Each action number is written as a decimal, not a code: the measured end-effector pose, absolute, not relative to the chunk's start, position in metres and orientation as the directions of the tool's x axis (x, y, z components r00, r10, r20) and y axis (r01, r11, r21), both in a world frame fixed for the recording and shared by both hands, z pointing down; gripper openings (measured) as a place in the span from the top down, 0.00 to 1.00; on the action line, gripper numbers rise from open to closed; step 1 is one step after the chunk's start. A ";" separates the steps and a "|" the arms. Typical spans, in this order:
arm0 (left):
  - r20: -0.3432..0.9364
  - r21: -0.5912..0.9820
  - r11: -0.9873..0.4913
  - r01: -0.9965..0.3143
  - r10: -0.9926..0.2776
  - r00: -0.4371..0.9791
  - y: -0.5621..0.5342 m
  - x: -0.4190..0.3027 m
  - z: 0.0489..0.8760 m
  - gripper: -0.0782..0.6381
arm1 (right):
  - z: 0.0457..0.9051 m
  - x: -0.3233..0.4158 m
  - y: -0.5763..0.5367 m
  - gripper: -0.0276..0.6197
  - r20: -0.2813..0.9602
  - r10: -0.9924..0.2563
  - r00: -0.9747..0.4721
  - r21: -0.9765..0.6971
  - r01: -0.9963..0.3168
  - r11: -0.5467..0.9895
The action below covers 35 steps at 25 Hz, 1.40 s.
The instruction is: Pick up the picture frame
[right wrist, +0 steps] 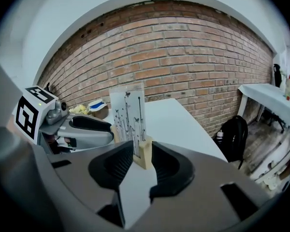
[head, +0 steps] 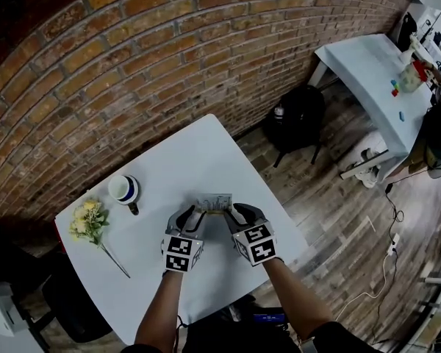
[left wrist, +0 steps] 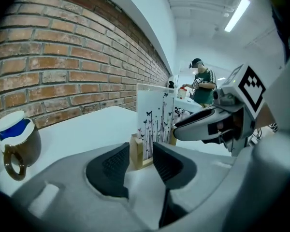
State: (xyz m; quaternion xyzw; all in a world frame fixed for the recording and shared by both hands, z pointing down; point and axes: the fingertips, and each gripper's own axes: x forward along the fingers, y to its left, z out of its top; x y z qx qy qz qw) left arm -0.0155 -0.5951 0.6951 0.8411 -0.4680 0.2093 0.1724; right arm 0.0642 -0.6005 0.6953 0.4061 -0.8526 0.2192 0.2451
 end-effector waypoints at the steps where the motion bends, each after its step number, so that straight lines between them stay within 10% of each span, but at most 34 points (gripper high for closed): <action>1: 0.514 0.096 -0.503 -0.859 -0.714 0.475 -0.597 -0.015 0.697 0.70 | 0.699 0.064 -0.602 0.76 0.600 -0.586 -0.545 -0.173 -0.803 0.570; 35: 0.515 0.079 -0.528 -0.846 -0.704 0.488 -0.593 0.000 0.686 0.74 | 0.694 0.078 -0.599 0.81 0.603 -0.587 -0.540 -0.177 -0.808 0.562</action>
